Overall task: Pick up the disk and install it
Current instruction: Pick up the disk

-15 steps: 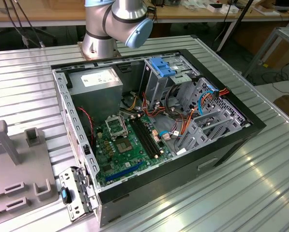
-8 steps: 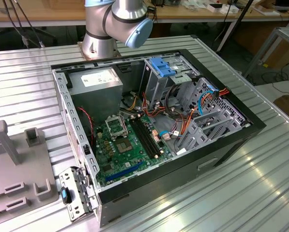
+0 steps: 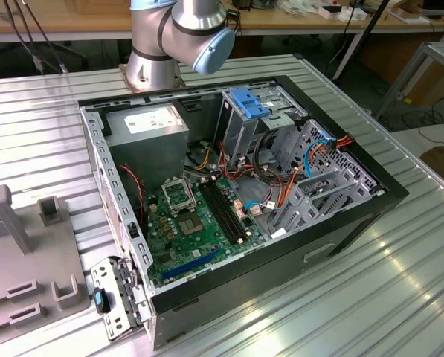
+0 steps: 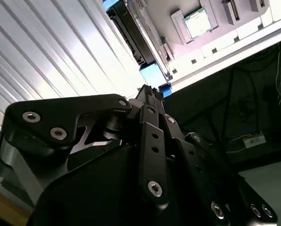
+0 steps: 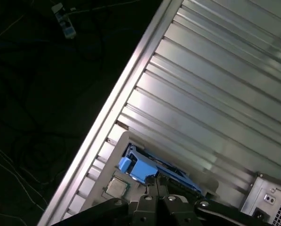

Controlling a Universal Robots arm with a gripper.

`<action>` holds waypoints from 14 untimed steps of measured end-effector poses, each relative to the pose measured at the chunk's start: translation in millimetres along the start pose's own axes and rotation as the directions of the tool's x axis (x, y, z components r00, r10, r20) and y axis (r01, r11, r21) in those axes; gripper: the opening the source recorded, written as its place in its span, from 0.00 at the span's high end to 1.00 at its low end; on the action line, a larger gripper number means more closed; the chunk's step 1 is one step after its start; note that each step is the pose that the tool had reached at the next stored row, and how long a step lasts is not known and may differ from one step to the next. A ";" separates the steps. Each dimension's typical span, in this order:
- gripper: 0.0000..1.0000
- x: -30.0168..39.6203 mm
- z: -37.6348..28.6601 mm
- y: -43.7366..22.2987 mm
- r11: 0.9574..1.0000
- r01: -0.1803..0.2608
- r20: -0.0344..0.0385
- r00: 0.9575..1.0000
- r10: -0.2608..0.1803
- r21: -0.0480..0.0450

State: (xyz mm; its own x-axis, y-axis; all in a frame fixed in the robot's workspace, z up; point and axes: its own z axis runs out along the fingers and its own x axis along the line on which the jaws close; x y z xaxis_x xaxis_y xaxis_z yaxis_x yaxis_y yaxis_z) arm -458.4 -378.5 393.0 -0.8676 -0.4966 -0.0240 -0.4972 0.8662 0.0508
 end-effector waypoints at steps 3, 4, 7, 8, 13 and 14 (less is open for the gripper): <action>0.89 0.0 0.0 0.0 0.997 0.081 -0.004 0.997 -0.081 -0.002; 0.89 0.0 0.0 0.0 0.995 0.099 -0.005 0.995 -0.099 -0.003; 0.89 0.0 0.0 0.0 0.988 0.155 -0.008 0.988 -0.155 -0.004; 0.89 0.0 0.0 0.0 0.985 0.175 -0.009 0.985 -0.175 -0.005; 0.89 0.0 0.0 0.0 0.954 0.299 -0.014 0.954 -0.300 -0.010; 0.89 0.0 0.0 0.0 0.942 0.335 -0.016 0.942 -0.336 -0.011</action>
State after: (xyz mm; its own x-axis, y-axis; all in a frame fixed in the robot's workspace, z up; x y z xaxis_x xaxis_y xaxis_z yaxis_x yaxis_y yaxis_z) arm -458.4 -378.5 393.0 -0.6503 -0.7593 -0.0239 -0.7594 0.6487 0.0509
